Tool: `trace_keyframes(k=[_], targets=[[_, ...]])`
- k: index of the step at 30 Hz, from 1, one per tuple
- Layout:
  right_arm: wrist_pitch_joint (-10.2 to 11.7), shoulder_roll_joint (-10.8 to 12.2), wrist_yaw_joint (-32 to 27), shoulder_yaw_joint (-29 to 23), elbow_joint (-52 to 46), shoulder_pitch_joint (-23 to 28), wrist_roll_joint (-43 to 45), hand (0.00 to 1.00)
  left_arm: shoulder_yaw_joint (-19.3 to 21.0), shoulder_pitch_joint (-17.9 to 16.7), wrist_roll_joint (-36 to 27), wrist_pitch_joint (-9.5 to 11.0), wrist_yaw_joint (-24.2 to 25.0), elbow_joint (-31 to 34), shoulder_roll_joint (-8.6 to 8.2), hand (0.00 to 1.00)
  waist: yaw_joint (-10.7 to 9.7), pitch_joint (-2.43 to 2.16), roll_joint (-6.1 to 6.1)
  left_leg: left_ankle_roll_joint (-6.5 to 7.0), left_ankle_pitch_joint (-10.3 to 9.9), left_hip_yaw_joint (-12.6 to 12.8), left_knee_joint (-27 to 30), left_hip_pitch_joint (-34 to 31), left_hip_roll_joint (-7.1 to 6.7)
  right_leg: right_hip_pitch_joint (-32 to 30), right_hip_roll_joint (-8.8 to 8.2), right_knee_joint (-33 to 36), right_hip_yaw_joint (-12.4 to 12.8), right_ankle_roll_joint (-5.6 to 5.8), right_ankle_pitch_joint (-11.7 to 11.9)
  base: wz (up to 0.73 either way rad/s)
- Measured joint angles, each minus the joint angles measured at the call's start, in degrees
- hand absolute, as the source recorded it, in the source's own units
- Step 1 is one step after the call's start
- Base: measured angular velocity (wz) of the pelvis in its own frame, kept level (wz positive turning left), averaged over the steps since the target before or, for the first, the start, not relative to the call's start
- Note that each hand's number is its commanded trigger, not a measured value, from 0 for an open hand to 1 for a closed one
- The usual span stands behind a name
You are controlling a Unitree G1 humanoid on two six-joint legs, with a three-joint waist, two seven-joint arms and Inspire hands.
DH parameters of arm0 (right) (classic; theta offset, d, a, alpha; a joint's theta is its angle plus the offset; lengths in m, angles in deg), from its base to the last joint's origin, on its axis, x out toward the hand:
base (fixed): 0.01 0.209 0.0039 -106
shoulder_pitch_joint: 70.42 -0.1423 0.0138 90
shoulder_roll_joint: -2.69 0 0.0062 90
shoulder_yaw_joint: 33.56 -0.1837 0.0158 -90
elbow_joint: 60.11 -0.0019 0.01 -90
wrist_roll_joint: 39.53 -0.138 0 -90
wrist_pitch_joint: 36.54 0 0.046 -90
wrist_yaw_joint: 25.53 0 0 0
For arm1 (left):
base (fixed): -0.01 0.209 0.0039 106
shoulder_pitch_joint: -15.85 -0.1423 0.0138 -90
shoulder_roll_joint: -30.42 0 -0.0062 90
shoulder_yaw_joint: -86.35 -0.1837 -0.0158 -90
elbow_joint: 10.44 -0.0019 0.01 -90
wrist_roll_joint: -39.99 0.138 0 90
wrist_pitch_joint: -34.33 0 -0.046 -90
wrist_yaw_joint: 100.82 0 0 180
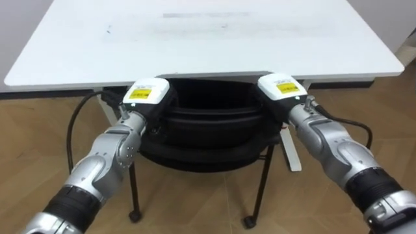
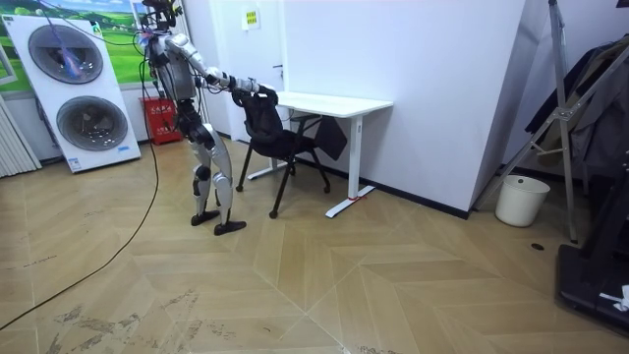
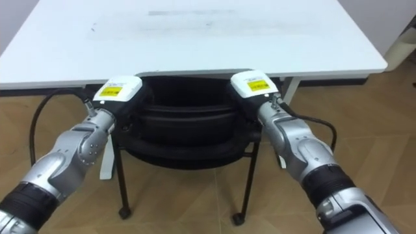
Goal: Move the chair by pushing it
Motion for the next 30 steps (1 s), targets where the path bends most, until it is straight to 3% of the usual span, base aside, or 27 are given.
trace_keyframes(k=[4, 8, 13, 18, 22, 24, 26, 27, 28, 29, 30], targets=[[-1.79, 0.02, 1.03, -0.81, -1.07, 0.04, -2.19, 0.00, 2.36, 0.00, -7.06, -0.12, 2.07, 0.73, -1.65, 0.00, 0.11, -0.07, -0.01, 0.02, 0.10, 0.21, -1.05, 1.76, 0.01, 1.57, 0.22, -0.84, 0.30, 0.10, 0.06, -0.03], [-2.42, -0.02, 1.65, -1.32, -1.57, 0.07, -3.44, 0.00, 3.26, -0.02, -9.40, -0.12, 3.41, 1.76, -1.64, 0.00, 0.05, -0.10, -0.13, 0.07, 0.21, 0.94, -1.86, 2.64, -0.08, 1.77, 0.25, -0.83, 0.79, 0.15, 0.08, -0.08], [-1.92, -0.26, 3.39, -2.62, -1.88, 0.07, -2.55, 0.00, 3.36, -0.02, -9.12, -0.12, 4.15, 2.82, -1.35, 0.00, 0.24, -0.35, -0.89, 0.03, 0.79, 1.13, -3.00, 2.77, -0.16, 1.67, 0.42, -1.65, 1.05, 0.20, 0.34, -0.01], [0.18, -3.94, 4.19, -6.22, -4.73, 0.05, -1.42, 0.00, 4.80, 0.04, -8.26, 0.11, 4.36, 5.81, 0.28, 0.00, 0.77, -0.41, -1.26, 0.04, 1.70, 1.42, -4.16, 2.40, 0.05, 1.79, 1.02, -4.48, 1.38, 0.09, 2.17, -0.04], [0.86, -5.93, 5.64, -11.17, -10.92, 0.12, 0.36, 0.00, 6.04, 0.70, -5.52, 0.77, 5.80, 9.50, 5.58, 0.00, -0.19, -0.38, -1.24, -0.01, 1.96, 2.08, -4.05, 0.94, 0.69, 1.03, 1.75, -6.57, 1.35, -0.28, 3.88, -0.07], [1.43, -7.21, 4.52, -18.49, -16.23, 0.10, 0.45, 0.00, 6.25, 0.79, -4.15, 1.76, 7.08, 11.79, 8.45, 0.00, -0.09, -0.37, -1.21, -0.17, 2.02, 2.05, -4.03, 0.37, 0.95, 1.02, 2.12, -7.56, 1.35, -0.43, 4.28, -0.06], [1.12, -13.65, -0.71, -25.30, -22.07, -0.82, -2.05, 0.00, 6.28, 0.78, -6.21, 5.64, 8.54, 16.05, 13.07, 0.00, 1.22, -0.17, -0.90, -0.36, 2.11, 2.03, -4.56, 0.84, 1.26, 2.03, 2.62, -9.18, 1.18, -0.55, 4.84, 0.04], [0.91, -14.74, -2.23, -26.63, -22.65, -1.06, -3.05, 0.00, 6.34, 0.78, -7.34, 6.28, 8.54, 16.98, 14.21, 0.00, 1.49, -0.12, -0.83, -0.43, 2.07, 1.96, -4.60, 1.18, 1.36, 2.52, 2.70, -9.48, 1.16, -0.56, 4.85, 0.13], [0.55, -15.96, -4.90, -28.90, -23.89, -1.08, -3.94, 0.00, 7.76, 0.78, -8.98, 7.61, 8.03, 18.53, 15.99, 0.00, 1.87, -0.03, -0.70, -0.61, 1.96, 1.77, -4.72, 1.82, 1.59, 3.46, 2.91, -9.97, 1.02, -0.60, 4.87, 0.12], [1.00, -16.50, -6.84, -30.52, -25.41, -0.98, -4.04, 0.00, 12.59, 0.97, -9.40, 8.75, 5.83, 20.20, 16.95, 0.00, 1.39, 0.00, -0.64, -0.73, 1.89, 1.25, -4.86, 2.05, 1.70, 3.85, 3.01, -10.16, 0.46, -0.61, 4.86, 0.08], [1.33, -16.73, -7.59, -31.39, -26.39, -0.65, -4.07, 0.00, 15.44, 1.63, -9.44, 8.97, 4.49, 20.58, 17.04, 0.00, 1.27, 0.00, -0.62, -0.76, 1.88, 1.19, -5.03, 2.06, 1.72, 3.98, 3.08, -10.47, 0.42, -0.66, 4.88, 0.00]])
